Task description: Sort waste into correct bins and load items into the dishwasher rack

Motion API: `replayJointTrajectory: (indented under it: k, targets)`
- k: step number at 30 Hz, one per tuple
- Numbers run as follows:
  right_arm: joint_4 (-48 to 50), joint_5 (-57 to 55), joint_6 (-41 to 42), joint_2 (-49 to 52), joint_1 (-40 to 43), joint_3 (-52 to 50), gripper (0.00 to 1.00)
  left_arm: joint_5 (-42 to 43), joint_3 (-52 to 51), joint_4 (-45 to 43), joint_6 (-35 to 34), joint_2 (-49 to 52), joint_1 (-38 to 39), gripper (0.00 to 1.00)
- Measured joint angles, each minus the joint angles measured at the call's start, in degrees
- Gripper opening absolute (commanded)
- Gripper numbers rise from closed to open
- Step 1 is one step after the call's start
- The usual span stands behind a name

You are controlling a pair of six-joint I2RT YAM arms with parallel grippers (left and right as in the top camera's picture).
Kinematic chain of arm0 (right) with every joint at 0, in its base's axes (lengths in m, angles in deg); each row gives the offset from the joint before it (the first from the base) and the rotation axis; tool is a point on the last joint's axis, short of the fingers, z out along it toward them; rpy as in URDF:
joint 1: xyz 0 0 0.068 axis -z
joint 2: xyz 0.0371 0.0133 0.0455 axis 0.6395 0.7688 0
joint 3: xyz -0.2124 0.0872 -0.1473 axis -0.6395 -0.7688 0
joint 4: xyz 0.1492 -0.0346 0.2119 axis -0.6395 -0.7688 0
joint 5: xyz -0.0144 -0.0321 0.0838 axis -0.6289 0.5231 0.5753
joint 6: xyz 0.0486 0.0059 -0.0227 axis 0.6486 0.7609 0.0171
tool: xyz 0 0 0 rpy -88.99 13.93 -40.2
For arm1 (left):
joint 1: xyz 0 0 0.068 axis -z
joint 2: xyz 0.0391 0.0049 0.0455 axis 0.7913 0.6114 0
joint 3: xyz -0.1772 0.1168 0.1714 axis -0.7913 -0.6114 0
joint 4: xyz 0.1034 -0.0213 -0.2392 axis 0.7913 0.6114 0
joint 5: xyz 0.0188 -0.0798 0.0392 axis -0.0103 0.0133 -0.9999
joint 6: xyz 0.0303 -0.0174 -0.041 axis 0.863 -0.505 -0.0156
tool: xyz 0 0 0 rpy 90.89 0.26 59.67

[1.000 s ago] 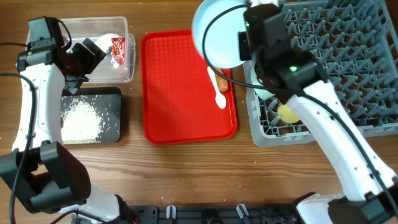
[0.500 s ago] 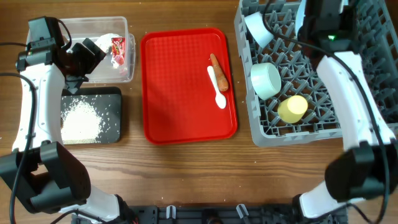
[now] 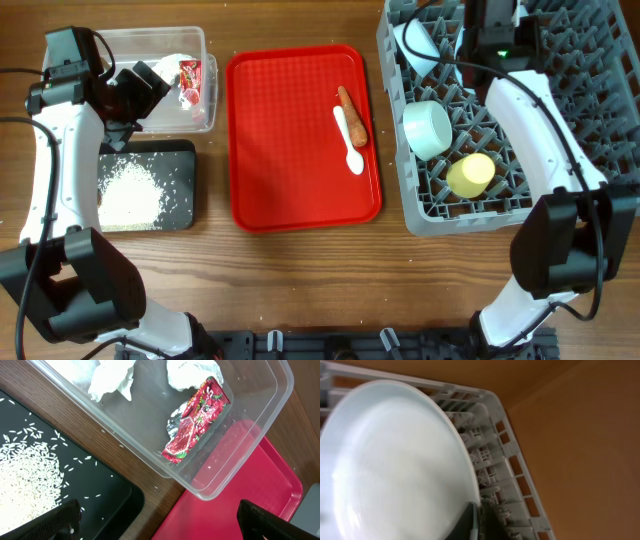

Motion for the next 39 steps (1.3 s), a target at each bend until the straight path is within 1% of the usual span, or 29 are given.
replayJointTrajectory:
  k: [1,3,5,7,8,9,10,11,12,15,17,19,21,23,25,27,29,31,32,33,35,36,37,39]
  targets:
    - [-0.44,-0.07,0.04,0.0,-0.85,0.0,0.8,0.0,0.0,-0.02,0.0,0.0,0.0,1.0]
    - [-0.48,-1.73,0.13,-0.81,-1.4,0.52,0.85,0.0,0.0,-0.02,0.0,0.0,0.0,1.0]
    - [-1.55,-1.88,1.05,-1.33,-1.36,0.52,0.85,0.0,0.0,-0.02,0.0,0.0,0.0,1.0]
    - [-5.44,0.79,2.14,-3.08,-1.49,0.35,0.86,0.0,0.0,0.0,0.0,0.0,0.0,1.0]
    - [-8.61,5.16,3.13,-5.2,-1.77,-0.04,0.89,0.0,0.0,0.02,0.0,0.0,0.0,1.0]
    - [-10.67,8.39,3.91,-8.72,-2.45,-0.13,0.89,0.02,0.0,-0.02,0.0,0.0,0.0,1.0]
    - [-14.34,15.41,5.62,-12.35,-3.06,-0.22,0.92,0.0,0.0,0.02,0.0,0.0,0.0,1.0]
    - [-15.78,22.93,7.04,-16.11,-3.61,-0.22,0.94,0.0,0.0,0.02,0.0,0.0,0.0,1.0]
    - [-18.29,33.73,8.37,-19.67,-3.89,-0.09,0.94,0.0,0.0,0.02,0.0,0.0,0.0,1.0]
    - [-23.06,52.81,9.84,-21.16,-3.96,-0.04,0.94,0.0,0.0,-0.04,0.0,0.0,0.0,1.0]
    - [-23.96,57.18,10.45,-20.85,-3.82,-0.04,0.94,0.09,0.0,-1.14,0.0,0.0,0.0,1.0]
    - [-24.57,58.64,11.82,-20.85,-2.84,-0.04,0.95,0.26,0.0,-0.85,0.0,0.0,0.0,1.0]
    - [-25.31,59.21,12.85,-21.09,-0.17,-0.04,0.97,1.77,0.0,0.39,0.0,0.0,0.0,0.93]
    - [-25.94,59.25,14.14,-21.9,4.09,-0.04,0.97,5.66,0.0,0.59,0.28,0.0,0.48,0.9]
    - [-26.73,59.43,14.91,-22.4,6.82,-0.04,0.97,6.86,0.0,0.09,0.66,0.0,4.11,0.9]
    - [-27.91,59.39,15.89,-22.58,10.36,-0.04,0.98,6.14,0.0,-2.29,0.63,0.13,16.04,0.91]
    - [-28.87,59.41,16.74,-22.58,12.87,-0.04,0.98,2.71,0.0,-5.49,-1.42,0.81,29.27,0.91]
    - [-30.47,59.41,17.4,-22.58,14.21,-0.04,0.98,-1.07,0.07,-10.08,-5.09,2.97,38.12,0.91]
    - [-30.86,59.41,17.53,-22.58,14.43,-0.04,0.98,-1.64,0.37,-10.01,-6.19,4.46,40.54,0.92]
    - [-31.21,59.43,17.62,-22.58,14.4,-0.04,0.98,-2.1,3.63,-8.39,-7.63,9.18,43.15,0.93]
    - [-32.35,59.41,17.81,-22.6,14.4,-0.04,0.98,-2.21,11.56,-2.34,-7.91,16.22,43.45,0.93]
    - [-32.61,59.41,17.81,-22.6,14.4,-0.04,0.98,-2.19,18.18,-0.11,-7.26,20.96,43.45,0.93]
    - [-32.81,59.41,17.81,-22.6,14.4,-0.04,0.98,-2.25,21.51,1.18,-6.64,23.21,43.45,0.92]
    - [-33.88,59.41,17.81,-22.6,14.4,-0.04,0.98,-2.49,26.75,1.29,-5.29,27.63,43.43,0.88]
